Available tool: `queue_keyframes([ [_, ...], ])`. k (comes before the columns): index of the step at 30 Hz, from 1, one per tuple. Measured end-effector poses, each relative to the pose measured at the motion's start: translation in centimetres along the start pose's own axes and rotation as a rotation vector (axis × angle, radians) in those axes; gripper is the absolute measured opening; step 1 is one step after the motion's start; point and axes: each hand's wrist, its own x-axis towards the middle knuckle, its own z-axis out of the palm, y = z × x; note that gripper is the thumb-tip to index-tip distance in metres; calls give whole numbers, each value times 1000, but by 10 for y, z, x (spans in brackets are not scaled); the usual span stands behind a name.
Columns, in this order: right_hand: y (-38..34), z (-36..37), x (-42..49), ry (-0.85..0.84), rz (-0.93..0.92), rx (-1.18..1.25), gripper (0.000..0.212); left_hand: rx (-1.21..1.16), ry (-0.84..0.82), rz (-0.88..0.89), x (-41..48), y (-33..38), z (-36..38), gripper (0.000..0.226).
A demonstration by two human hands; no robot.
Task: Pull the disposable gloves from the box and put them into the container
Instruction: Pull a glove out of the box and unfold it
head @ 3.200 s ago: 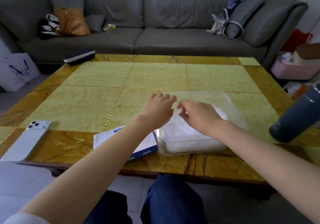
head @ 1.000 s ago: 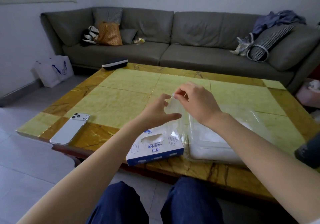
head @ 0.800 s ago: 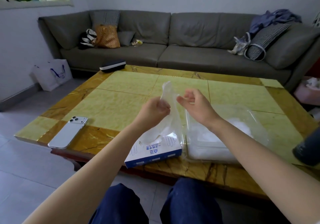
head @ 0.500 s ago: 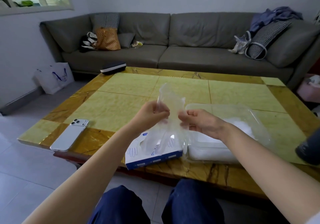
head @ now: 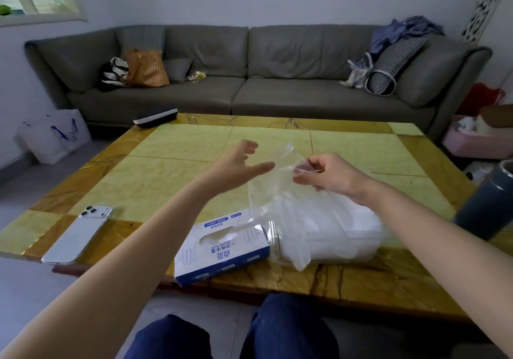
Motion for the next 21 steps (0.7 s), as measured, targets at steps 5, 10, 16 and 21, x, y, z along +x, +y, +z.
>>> queue_keyframes([
  [5, -2, -16, -14, -200, -16, -149, 23, 121, -356, -20, 15, 34, 19, 59],
  [10, 14, -41, -10, -13, 11, -215, 35, 11, -139, 14, 37, 43, 34, 14],
  [16, 13, -77, 4, 491, -175, -323, 27, 39, 247, 238, 56, 75, 37, 22],
  [21, 6, -93, 1, 780, -491, -361, 28, -12, 429, 453, 51, 85, 31, 22],
])
